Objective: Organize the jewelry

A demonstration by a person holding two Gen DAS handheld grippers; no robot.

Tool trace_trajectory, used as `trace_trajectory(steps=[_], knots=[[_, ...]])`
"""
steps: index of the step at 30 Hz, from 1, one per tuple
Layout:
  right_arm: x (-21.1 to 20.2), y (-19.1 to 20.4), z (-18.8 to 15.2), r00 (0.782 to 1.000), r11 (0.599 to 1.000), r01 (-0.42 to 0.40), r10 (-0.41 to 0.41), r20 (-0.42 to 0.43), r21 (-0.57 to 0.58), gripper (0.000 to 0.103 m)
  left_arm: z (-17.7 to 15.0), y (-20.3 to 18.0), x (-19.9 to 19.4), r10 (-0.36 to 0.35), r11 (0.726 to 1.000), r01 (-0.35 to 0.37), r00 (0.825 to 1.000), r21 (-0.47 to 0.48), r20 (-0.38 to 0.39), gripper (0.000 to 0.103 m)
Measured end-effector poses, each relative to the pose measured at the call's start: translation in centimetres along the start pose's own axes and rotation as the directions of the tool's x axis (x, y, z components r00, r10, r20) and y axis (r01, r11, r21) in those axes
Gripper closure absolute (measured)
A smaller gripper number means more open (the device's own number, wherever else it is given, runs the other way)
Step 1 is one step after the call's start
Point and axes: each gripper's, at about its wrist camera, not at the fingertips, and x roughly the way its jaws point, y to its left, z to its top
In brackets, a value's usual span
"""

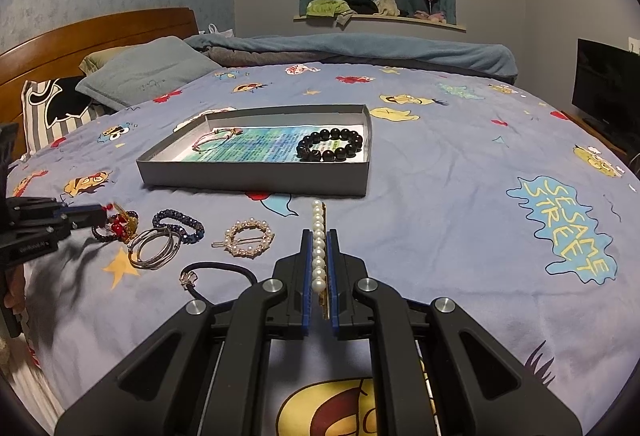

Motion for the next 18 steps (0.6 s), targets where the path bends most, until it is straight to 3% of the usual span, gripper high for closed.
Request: trace_trajectory(steps=[9,18], knots=[[-2.0,0.5,1.7,0.999,1.0,-0.003,0.002,0.033,0.02,0.097,4.0,-0.4,-3.5,-0.028,1.0,0.028,0.992,0.002,0.121,0.093],[-2.6,1.3,7.8,0.992,1.0,-0.008,0.007,0.123,0.006,0.097,9.1,-0.8,-3.9,-0.034,0.999,0.032,0.985,0.015,0.171,0.093]])
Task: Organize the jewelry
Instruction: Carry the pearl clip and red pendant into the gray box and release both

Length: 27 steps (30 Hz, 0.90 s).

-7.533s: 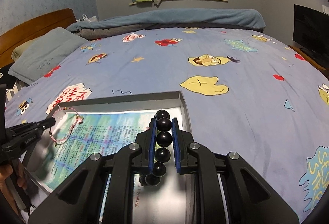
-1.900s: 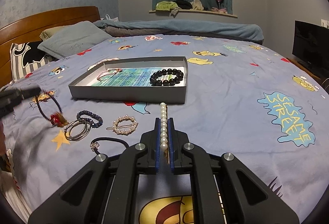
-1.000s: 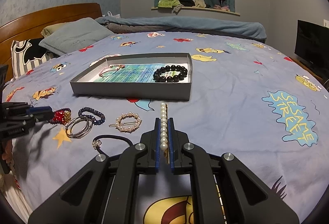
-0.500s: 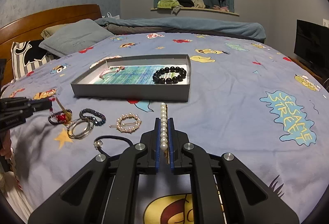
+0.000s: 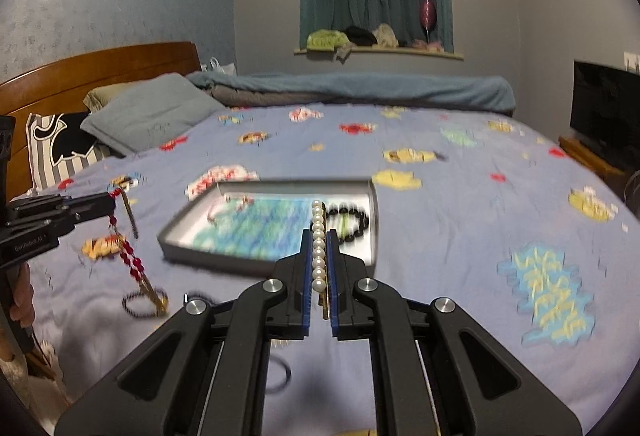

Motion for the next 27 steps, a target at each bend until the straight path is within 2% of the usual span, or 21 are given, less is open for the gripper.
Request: trace_trajectory(steps=[9,16,23,27], knots=[[4.4,0.0,4.4,1.0,0.999,-0.013,0.014,0.024,-0.037,0.097,4.7,0.7,3.6,0.04,0.999,-0.04,0.999,-0.001,0.029,0.093],[10.5,-2.2,4.3,0.997,0.999,-0.035,0.036,-0.062,0.018,0.097,6.7,0.6,9.1,0.036,0.999,-0.036,0.999,-0.006,0.02,0.093],[15.9,-3.5,4.2,0.991,1.0,-0.024,0.025,-0.128,0.004,0.097,7.8,0.1,15.8,0.07,0.995,-0.066,0.996,0.071,-0.06,0.093],[19.2,-3.4,3.5,0.981,1.0,-0.013,0.01,-0.194,-0.015,0.097,7.6,0.5,19.7,0.063,0.997,-0.056,0.989,0.06,-0.133,0.093]])
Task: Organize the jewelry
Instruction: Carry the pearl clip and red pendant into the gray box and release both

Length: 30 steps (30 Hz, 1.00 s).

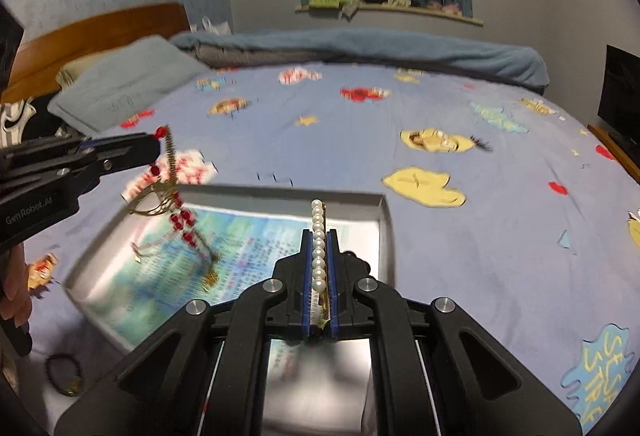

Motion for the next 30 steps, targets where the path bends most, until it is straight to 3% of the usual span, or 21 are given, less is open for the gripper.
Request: trace_trajectory(steps=[4,9,17,21,25,27,30], knots=[[2.7,-0.3,-0.4,0.996,1.0,0.004,-0.005,-0.084,-0.008,0.097,-0.8,0.5,3.5,0.009,1.0,-0.009,0.997,0.001,-0.083,0.093],[3.7,-0.4,-0.8,0.994,1.0,0.0,-0.001,-0.11,-0.007,0.097,-2.4,1.7,6.2,0.057,0.998,-0.062,0.985,-0.022,-0.162,0.093],[4.5,0.0,-1.3,0.99,1.0,0.011,-0.015,-0.142,-0.028,0.097,-2.7,3.3,7.3,0.155,0.984,-0.171,0.954,-0.041,-0.257,0.093],[4.5,-0.2,-1.5,0.99,1.0,0.013,-0.016,-0.141,-0.017,0.097,-2.9,4.3,7.5,0.155,0.98,-0.182,0.949,-0.076,-0.275,0.092],[4.0,-0.3,-1.5,0.992,1.0,0.014,-0.016,-0.128,-0.015,0.093,-2.7,4.4,6.5,0.167,0.977,-0.192,0.958,-0.088,-0.233,0.072],[3.5,-0.2,-1.3,0.993,1.0,0.015,-0.017,-0.115,-0.017,0.08,-2.5,4.3,5.8,0.164,0.977,-0.188,0.962,-0.097,-0.218,0.069],[2.6,-0.2,-0.9,0.996,1.0,0.017,-0.019,-0.092,-0.013,0.075,-2.3,4.2,4.9,0.163,0.976,-0.188,0.964,-0.108,-0.212,0.062]])
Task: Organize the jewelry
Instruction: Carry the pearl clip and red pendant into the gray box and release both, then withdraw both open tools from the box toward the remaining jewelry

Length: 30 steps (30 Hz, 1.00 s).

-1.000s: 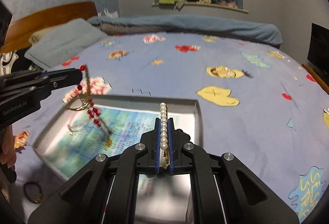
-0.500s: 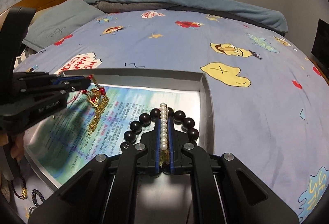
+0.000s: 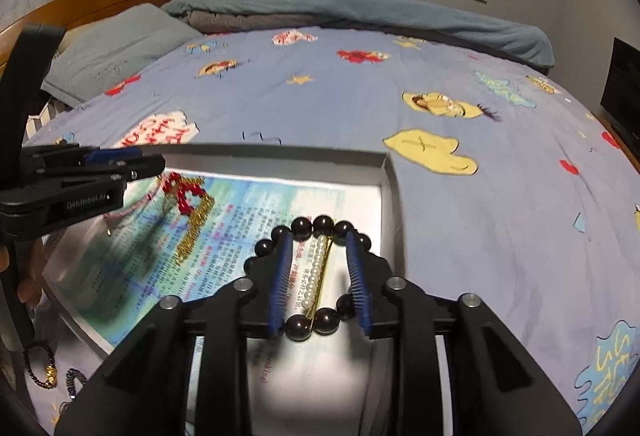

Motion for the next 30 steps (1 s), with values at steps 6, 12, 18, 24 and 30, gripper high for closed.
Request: trace_trajectory(steps=[6,12,18,24,30], knots=[[-2.9,-0.6,0.5,0.999,0.999,0.024,-0.025,0.034,0.034,0.046,-0.3,0.5,-3.0,-0.008,0.999,0.01,0.999,-0.037,0.043,0.037],[-6.8,-2.0,0.8,0.997,0.994,0.013,-0.021,0.076,0.11,0.016,-1.3,0.8,-7.4,-0.012,0.998,0.017,0.996,-0.065,0.087,0.019],[-11.7,-1.6,0.8,0.991,0.991,-0.02,0.002,0.135,0.134,0.006,-3.1,1.0,-11.9,-0.026,0.997,0.035,0.991,-0.069,0.131,0.011],[-15.8,-0.4,0.7,0.986,0.991,-0.02,-0.003,0.166,0.135,0.006,-5.5,1.7,-15.7,-0.044,0.995,0.057,0.987,-0.083,0.153,0.009],[-19.1,0.1,-0.7,0.984,0.988,-0.024,-0.004,0.179,0.151,0.006,-8.3,2.4,-18.5,-0.041,0.997,0.05,0.988,-0.061,0.151,0.009]])
